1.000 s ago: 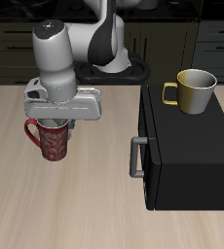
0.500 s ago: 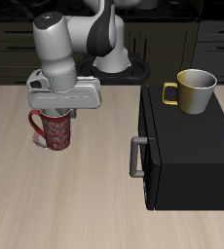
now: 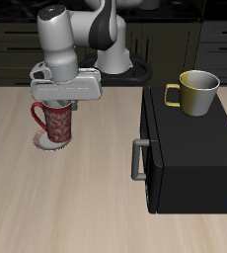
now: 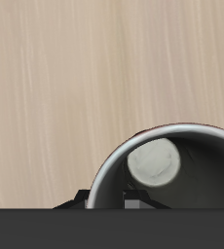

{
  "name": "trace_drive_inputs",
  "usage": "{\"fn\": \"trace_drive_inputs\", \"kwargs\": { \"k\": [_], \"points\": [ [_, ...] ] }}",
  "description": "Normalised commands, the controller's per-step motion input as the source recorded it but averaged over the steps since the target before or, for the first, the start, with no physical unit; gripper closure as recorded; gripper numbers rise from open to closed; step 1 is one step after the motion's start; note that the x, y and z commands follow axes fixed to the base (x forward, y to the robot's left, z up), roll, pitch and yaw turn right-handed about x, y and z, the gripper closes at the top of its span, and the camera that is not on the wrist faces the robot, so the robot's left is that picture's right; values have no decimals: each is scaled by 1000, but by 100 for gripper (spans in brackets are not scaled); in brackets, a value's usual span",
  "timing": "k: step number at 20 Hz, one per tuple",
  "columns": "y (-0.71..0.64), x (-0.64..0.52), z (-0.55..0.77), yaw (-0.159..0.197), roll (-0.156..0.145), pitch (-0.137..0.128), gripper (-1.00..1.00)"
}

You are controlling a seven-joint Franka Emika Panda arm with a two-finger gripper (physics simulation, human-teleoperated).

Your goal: Place the red mug on the plate

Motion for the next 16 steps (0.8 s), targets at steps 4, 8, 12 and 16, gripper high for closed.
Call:
{"fn": "trace_drive_inputs", "kwargs": {
  "k": [4, 8, 12, 16],
  "points": [
    [-120, -373, -55, 28, -41, -40, 100],
    [-80, -332, -8, -4, -12, -15, 100],
    [34, -204, -1, -6, 54, 5, 100],
    [-10, -253, 4, 2, 47, -18, 100]
  ]
}}
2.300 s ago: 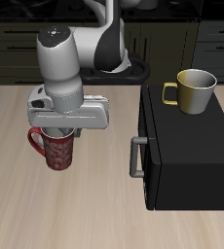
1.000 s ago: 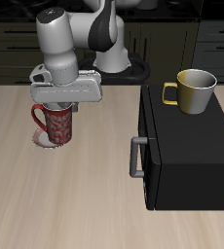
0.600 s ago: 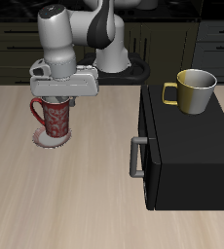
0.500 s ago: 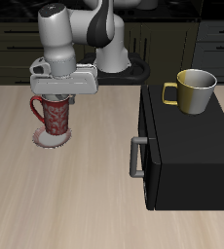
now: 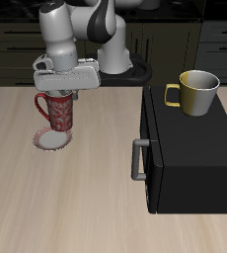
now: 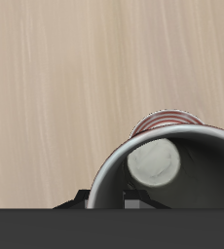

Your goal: Place the red mug on the plate

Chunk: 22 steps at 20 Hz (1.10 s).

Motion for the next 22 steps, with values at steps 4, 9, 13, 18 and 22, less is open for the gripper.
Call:
{"fn": "trace_drive_inputs", "kwargs": {
  "k": [4, 9, 13, 18, 22],
  "points": [
    [-145, -98, -66, 6, -21, -21, 100],
    [-138, -67, -47, -6, -19, -10, 100],
    [-92, -35, 2, 13, -6, -10, 100],
    [-113, 49, 41, 13, -10, -30, 100],
    [-97, 110, 18, -1, -20, -10, 100]
  ]
}}
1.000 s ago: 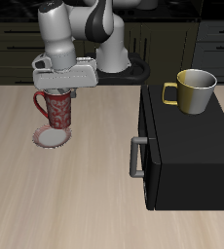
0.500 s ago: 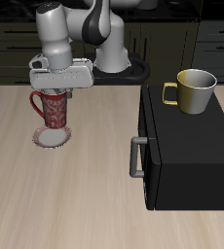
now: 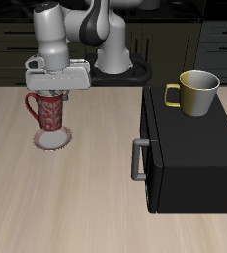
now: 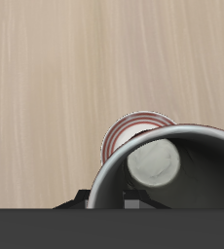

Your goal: Place the red mug on the plate

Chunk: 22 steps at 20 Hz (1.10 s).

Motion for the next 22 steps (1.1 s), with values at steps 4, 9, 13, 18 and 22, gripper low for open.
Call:
{"fn": "trace_drive_inputs", "kwargs": {
  "k": [4, 9, 13, 18, 22],
  "points": [
    [-117, 115, -14, 19, -28, -15, 100],
    [-95, 132, -45, -22, -21, 6, 100],
    [22, 50, -210, -17, 2, 45, 100],
    [132, -59, -125, 12, 18, 17, 100],
    [24, 67, -30, -11, -10, 9, 100]
  ]
}}
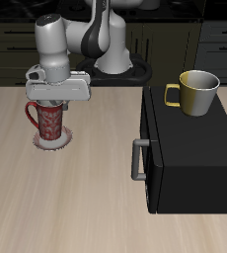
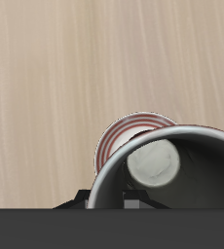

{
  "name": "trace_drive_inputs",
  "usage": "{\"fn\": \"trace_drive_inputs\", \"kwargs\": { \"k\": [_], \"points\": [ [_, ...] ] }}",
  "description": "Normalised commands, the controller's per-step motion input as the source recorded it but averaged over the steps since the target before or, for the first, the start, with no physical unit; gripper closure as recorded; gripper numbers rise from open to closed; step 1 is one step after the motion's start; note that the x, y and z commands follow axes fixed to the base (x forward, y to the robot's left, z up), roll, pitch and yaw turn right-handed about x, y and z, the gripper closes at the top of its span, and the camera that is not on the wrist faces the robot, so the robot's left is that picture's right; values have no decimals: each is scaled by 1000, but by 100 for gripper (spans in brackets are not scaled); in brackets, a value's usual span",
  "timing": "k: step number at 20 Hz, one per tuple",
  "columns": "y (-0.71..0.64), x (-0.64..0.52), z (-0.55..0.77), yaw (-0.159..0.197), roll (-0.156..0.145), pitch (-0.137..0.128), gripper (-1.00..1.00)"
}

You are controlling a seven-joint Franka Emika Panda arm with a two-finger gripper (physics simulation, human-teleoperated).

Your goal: Place the red mug on the plate

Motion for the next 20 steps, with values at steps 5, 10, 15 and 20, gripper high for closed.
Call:
{"fn": "trace_drive_inputs", "kwargs": {
  "k": [5, 10, 15, 20],
  "points": [
    [8, 33, -94, -2, -6, 19, 100],
    [-111, 14, -171, -38, -43, 55, -100],
    [0, -10, -27, -8, -2, -2, -100],
    [58, -28, -9, -3, 11, 0, -100]
  ]
}}
